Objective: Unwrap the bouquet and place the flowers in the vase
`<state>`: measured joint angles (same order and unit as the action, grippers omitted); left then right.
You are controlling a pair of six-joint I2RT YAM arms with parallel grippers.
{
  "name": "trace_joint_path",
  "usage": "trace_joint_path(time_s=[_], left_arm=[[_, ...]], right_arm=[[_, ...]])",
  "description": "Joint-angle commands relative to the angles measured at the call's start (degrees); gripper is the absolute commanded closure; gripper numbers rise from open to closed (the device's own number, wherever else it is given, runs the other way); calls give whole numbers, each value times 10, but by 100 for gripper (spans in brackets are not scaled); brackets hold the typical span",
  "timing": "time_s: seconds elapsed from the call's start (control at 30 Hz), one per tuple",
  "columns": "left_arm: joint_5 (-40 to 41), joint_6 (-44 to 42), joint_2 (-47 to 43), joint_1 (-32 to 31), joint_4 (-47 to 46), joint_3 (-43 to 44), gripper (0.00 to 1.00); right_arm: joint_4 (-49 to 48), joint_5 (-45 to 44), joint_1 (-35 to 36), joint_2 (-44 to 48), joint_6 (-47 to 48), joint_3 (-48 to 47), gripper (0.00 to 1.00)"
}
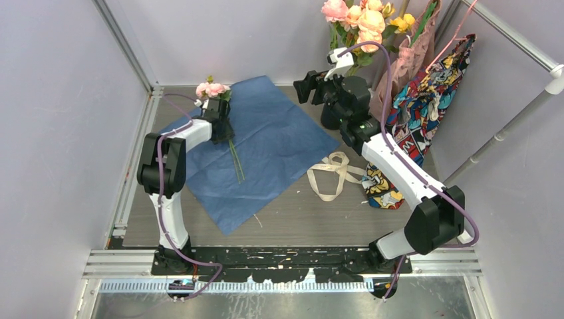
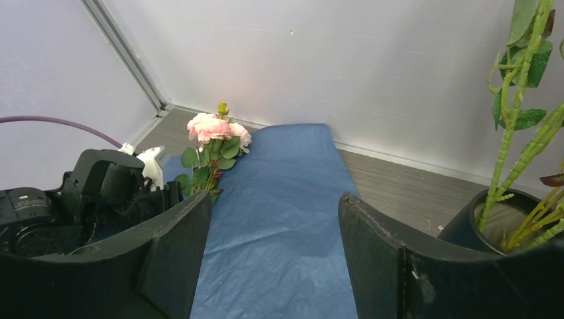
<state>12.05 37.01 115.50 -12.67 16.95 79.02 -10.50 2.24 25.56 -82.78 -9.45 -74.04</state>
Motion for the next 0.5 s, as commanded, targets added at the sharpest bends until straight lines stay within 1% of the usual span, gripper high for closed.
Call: trace_joint_path(time_s=[0.0, 0.03, 0.13, 0.27, 0.33, 0.4, 0.43, 0.47], left_arm=[[-2, -9, -9, 0, -20, 26, 61], [-1, -9, -12, 0, -18, 26, 64], [-3, -9, -20, -1, -18, 22, 70], [-5, -10, -32, 0, -18, 19, 71], [-5, -10, -36, 0, -17, 19, 74], [-5, -11, -37, 0, -15, 19, 82], [-5, -12, -36, 0, -14, 20, 90], [-5, -12, -35, 0, -13, 21, 96]], right_arm=[[-38, -1, 3, 1, -3, -2, 26], [-37, -1, 3, 0, -4, -3, 26], [-36, 3, 4, -2, -6, -3, 26], [-35, 4, 9, -4, -7, -3, 26], [-35, 3, 10, -6, -7, -3, 26], [-35, 2, 9, -8, -7, -1, 26], [-35, 2, 9, -8, -7, -1, 26], [-35, 1, 10, -9, -7, 0, 26]])
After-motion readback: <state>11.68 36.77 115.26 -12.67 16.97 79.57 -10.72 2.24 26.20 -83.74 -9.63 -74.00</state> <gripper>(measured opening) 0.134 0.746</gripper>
